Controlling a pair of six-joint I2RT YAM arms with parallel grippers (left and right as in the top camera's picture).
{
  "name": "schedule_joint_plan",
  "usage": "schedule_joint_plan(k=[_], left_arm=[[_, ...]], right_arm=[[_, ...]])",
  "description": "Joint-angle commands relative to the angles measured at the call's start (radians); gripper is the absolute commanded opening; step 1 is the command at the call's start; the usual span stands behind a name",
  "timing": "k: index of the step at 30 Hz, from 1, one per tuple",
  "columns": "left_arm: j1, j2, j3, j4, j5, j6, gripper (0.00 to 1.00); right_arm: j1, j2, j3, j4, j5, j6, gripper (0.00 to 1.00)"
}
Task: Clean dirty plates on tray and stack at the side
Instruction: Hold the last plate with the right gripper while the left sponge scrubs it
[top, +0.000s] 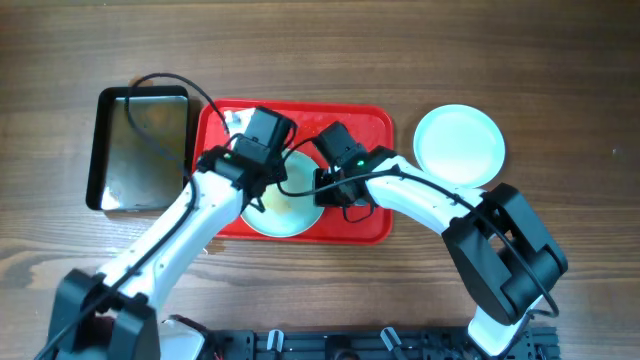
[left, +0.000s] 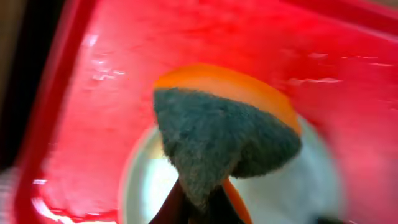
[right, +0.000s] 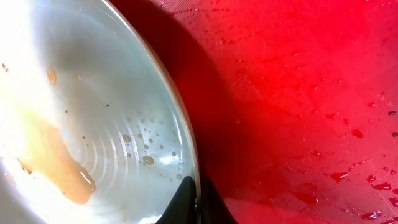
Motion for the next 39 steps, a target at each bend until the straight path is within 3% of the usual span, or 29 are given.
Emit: schedule_joint_plan(k=[1,5,11,13,17,20,25,32,39], left_arm=[[0.002,0.023,0.004,-0.013,0.257,-0.027,0.04],[0.001,0.117,-0.05,-0.02,0.278,-0.098,0.04],[0.002,0.238,-0.068,-0.032,0.219,-0.097,0.04],[0.002,0.247,-0.068,-0.065,0.117,-0.097,0.04],[0.002,0.248,-0.069,-0.161,-0.285,-0.097,0.04],[0.002,0.247,-0.061,-0.179,-0.394,-0.097,0.04],[-0.019,0.215,0.043,-0.214,-0.317,-0.109,0.04],[-0.071,0.165,0.064,0.013,0.155,-0.108,0.04],[-0.071,0.227,0.059,0.02,0.177,-0.109,0.04]], right_arm=[[-0.004,0.045,-0.026,-0.028,0.045,-0.003,0.04],[-0.004,0.045,-0.026,-0.028,0.026,-0.003,0.04],[-0.004,0.045,-0.026,-0.029,0.026,-0.005,0.04],[-0.004,0.045,-0.026,-0.03,0.026,-0.006,0.04],[-0.004,0.045,-0.026,-0.028,0.027,-0.006,0.04],[-0.004,0.045,-0.026,-0.028,0.027,-0.006,0.04],[-0.004,0.045,-0.026,-0.022,0.027,-0.006,0.04],[-0.004,0.045,-0.026,-0.009,0.019,-0.005,0.04],[-0.004,0.045,-0.026,-0.009,0.011,-0.004,0.04]])
